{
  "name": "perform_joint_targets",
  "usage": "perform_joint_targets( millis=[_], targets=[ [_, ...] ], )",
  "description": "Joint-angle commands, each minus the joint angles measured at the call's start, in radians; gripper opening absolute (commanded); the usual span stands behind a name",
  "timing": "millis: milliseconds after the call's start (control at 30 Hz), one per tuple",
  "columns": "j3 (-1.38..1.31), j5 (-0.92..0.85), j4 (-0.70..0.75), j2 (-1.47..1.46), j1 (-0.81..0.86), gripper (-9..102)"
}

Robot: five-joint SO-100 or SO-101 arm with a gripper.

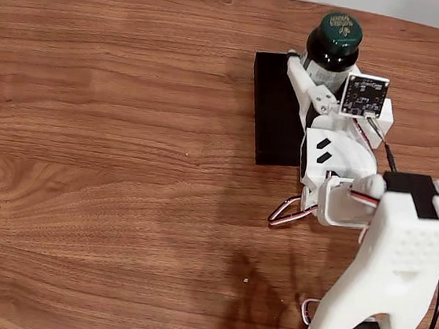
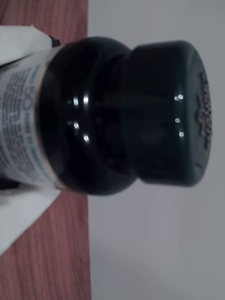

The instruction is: Pick up the pill bottle and place it in the black box.

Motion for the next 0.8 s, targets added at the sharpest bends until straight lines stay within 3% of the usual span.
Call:
perform_joint_targets(
  millis=[0,367,767],
  targets=[
    [-0.109,0.038,-0.061,-0.021,0.011,19],
    [-0.204,0.101,0.052,-0.103,0.011,19],
    [-0.232,0.106,0.064,-0.176,-0.015,19]
  ],
)
